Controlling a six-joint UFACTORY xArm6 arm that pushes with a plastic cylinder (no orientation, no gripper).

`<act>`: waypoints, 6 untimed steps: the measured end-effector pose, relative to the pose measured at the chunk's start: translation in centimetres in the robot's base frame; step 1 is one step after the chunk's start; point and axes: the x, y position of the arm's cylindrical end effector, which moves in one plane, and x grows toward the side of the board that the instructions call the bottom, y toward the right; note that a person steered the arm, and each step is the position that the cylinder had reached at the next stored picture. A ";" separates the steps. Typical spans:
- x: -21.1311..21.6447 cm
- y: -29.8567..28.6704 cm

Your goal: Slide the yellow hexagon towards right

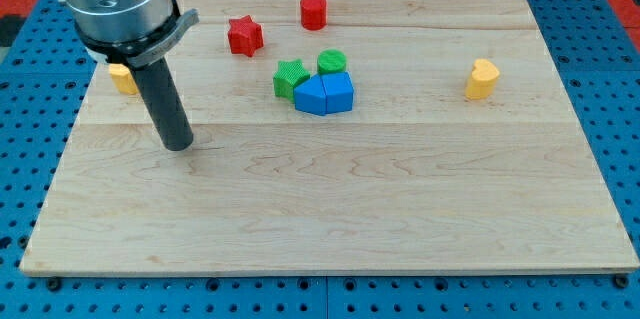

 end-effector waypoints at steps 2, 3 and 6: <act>-3.2 -12.2; -6.6 -13.8; -10.2 -8.8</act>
